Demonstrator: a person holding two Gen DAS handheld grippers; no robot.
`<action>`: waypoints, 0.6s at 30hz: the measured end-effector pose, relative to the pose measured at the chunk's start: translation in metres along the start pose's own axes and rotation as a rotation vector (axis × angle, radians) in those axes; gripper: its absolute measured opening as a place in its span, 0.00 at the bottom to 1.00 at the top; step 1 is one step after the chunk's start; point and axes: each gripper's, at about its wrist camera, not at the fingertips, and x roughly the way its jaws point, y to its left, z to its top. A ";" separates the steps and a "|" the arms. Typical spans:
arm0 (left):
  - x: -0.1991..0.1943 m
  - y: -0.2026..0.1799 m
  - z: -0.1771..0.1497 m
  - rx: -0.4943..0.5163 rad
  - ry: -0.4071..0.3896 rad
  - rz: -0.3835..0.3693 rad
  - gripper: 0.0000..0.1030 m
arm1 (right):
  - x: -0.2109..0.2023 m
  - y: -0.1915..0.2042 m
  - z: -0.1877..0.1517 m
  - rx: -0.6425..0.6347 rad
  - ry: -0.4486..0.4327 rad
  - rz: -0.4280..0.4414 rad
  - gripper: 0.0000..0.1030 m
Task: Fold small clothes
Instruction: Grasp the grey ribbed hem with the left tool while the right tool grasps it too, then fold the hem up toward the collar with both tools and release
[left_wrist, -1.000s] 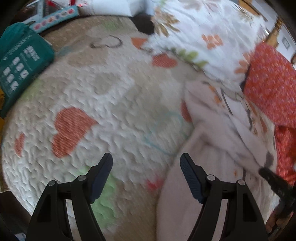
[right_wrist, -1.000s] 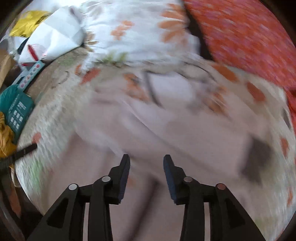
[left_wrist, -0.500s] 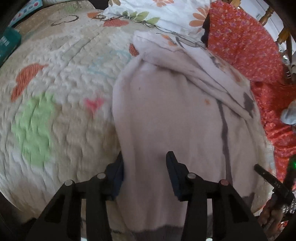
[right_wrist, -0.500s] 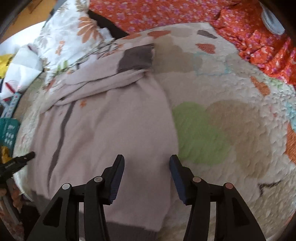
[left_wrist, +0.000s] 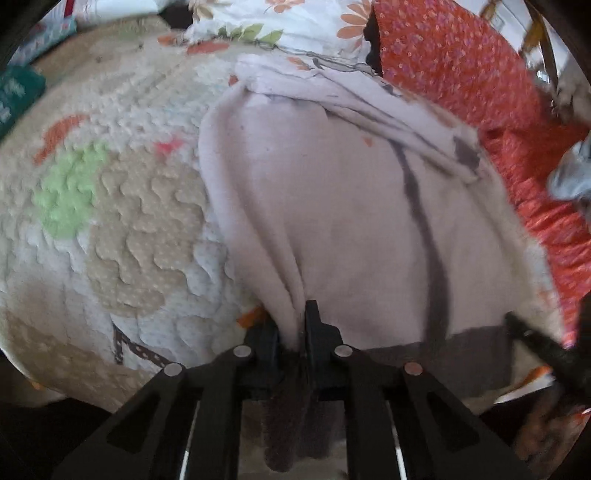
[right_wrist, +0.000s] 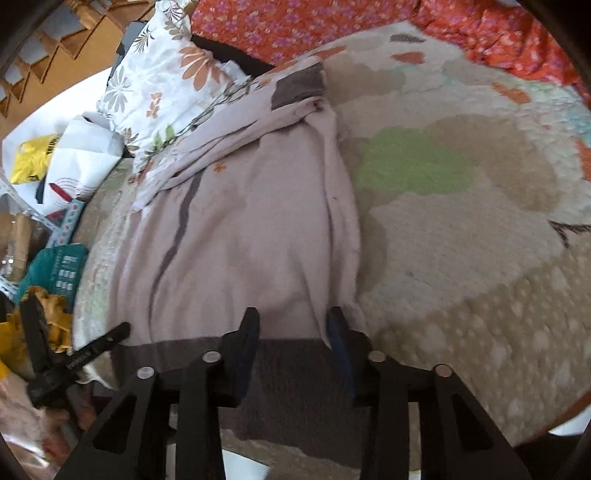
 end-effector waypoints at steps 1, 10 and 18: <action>-0.003 0.003 0.000 -0.010 -0.003 -0.002 0.11 | -0.001 0.001 -0.002 -0.008 -0.006 -0.015 0.34; -0.039 0.024 -0.015 -0.082 -0.032 -0.006 0.09 | -0.011 -0.020 -0.005 0.100 0.045 0.102 0.02; -0.056 0.034 -0.024 -0.078 -0.026 -0.029 0.10 | -0.021 -0.015 -0.036 0.064 0.139 0.078 0.02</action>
